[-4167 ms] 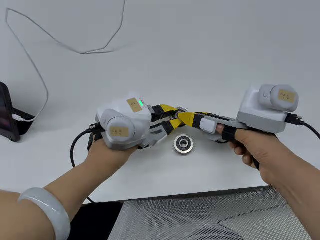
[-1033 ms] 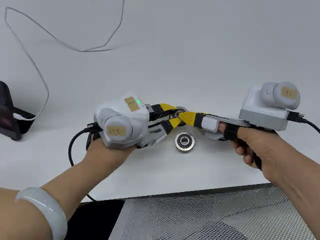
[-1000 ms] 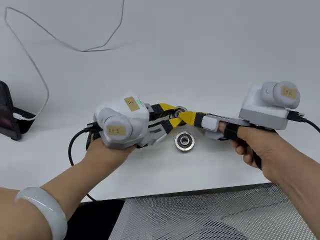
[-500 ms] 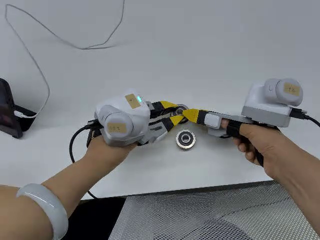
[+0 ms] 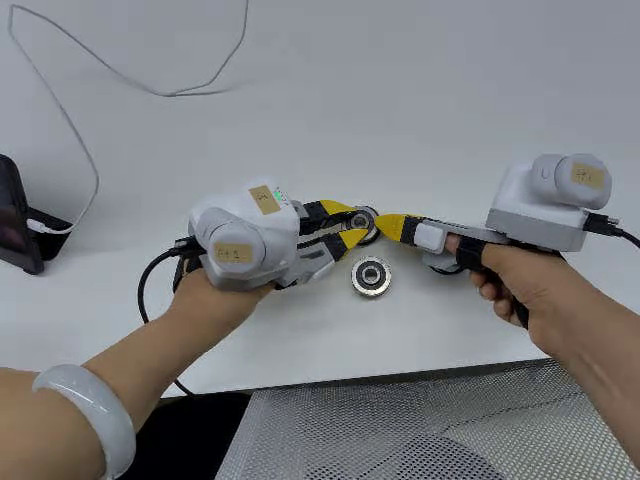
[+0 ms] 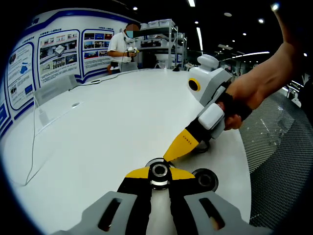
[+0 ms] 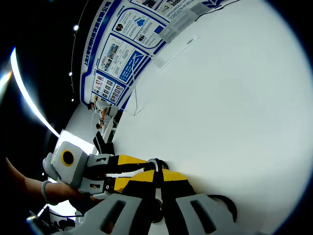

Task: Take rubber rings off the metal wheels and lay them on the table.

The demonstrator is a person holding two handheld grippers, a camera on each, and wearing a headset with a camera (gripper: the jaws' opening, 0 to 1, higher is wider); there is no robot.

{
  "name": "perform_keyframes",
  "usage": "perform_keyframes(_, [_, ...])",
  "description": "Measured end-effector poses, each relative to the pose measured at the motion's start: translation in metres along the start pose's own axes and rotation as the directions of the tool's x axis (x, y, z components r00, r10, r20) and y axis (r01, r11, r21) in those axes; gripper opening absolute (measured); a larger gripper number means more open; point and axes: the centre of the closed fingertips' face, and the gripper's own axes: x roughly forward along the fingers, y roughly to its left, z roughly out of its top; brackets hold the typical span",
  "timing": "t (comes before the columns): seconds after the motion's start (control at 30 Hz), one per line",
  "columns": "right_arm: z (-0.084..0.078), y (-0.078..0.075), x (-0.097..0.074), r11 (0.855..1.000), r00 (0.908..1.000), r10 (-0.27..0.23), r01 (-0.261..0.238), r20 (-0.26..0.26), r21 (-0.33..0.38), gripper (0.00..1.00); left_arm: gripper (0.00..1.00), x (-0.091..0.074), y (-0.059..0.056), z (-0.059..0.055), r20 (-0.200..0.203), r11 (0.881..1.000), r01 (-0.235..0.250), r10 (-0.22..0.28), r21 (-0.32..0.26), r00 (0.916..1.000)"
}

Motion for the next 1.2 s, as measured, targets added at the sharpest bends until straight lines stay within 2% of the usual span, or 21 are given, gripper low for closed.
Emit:
perform_keyframes(0.67, [0.001, 0.0019, -0.0021, 0.999, 0.9999, -0.013, 0.013, 0.001, -0.032, 0.02, 0.13, 0.0, 0.0007, -0.0009, 0.001, 1.0, -0.002, 0.002, 0.0, 1.0])
perform_keyframes(1.2, [0.001, 0.0079, -0.0011, 1.0, 1.0, 0.001, -0.001, -0.002, -0.03, 0.01, 0.13, -0.0002, 0.0009, -0.0012, 0.002, 1.0, -0.003, 0.003, 0.0, 1.0])
